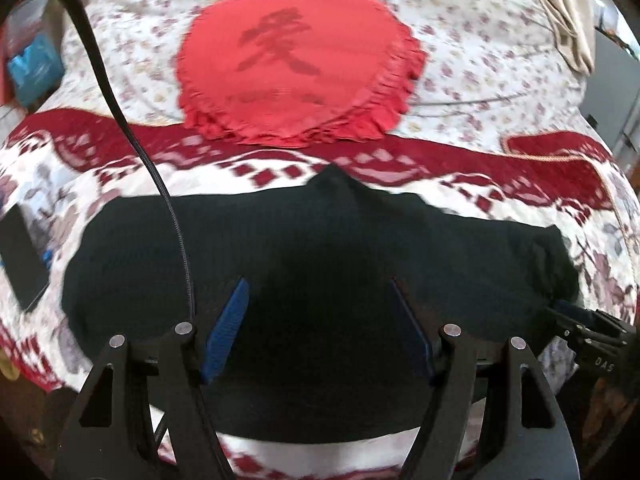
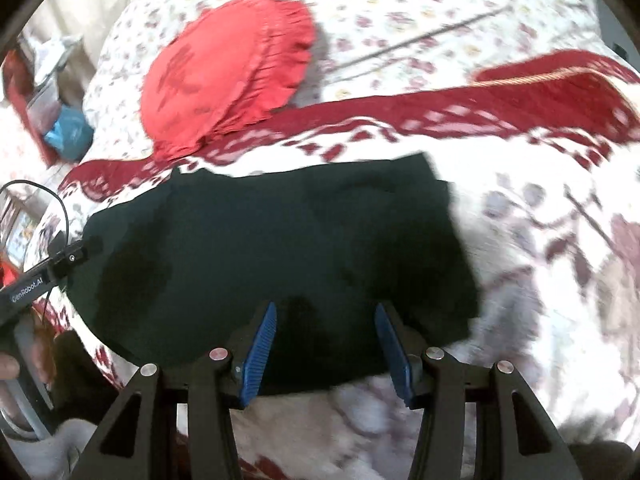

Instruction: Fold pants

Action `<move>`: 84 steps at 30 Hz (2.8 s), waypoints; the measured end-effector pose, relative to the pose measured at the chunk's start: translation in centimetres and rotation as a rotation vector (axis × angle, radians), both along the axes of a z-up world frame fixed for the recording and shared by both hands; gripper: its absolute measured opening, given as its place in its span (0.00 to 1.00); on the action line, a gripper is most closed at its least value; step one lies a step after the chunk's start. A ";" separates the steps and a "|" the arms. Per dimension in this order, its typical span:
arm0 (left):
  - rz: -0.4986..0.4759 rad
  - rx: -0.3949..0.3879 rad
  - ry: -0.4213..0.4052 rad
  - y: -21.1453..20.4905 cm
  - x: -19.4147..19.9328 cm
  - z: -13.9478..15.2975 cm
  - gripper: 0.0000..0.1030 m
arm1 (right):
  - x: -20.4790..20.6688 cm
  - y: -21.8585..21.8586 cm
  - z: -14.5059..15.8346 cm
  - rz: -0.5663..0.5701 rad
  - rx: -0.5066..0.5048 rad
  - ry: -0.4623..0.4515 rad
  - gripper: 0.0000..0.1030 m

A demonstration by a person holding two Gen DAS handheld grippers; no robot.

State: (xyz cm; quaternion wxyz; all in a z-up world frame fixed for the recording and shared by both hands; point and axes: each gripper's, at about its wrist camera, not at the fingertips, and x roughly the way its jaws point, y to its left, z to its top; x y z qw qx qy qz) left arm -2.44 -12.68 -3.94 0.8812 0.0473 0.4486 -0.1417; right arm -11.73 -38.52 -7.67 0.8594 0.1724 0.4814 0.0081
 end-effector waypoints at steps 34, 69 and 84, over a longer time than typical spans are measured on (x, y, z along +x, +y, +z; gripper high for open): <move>-0.564 -0.034 0.177 -21.6 3.1 -2.7 0.69 | -3.2 -3.8 -2.4 -0.144 0.227 -0.051 0.62; -0.176 -0.216 0.177 0.1 8.2 1.5 0.64 | 6.1 11.1 1.0 0.321 0.259 -0.189 0.35; -0.175 -0.194 0.252 0.1 4.0 -2.3 0.70 | 7.0 6.2 2.8 0.211 0.092 -0.170 0.45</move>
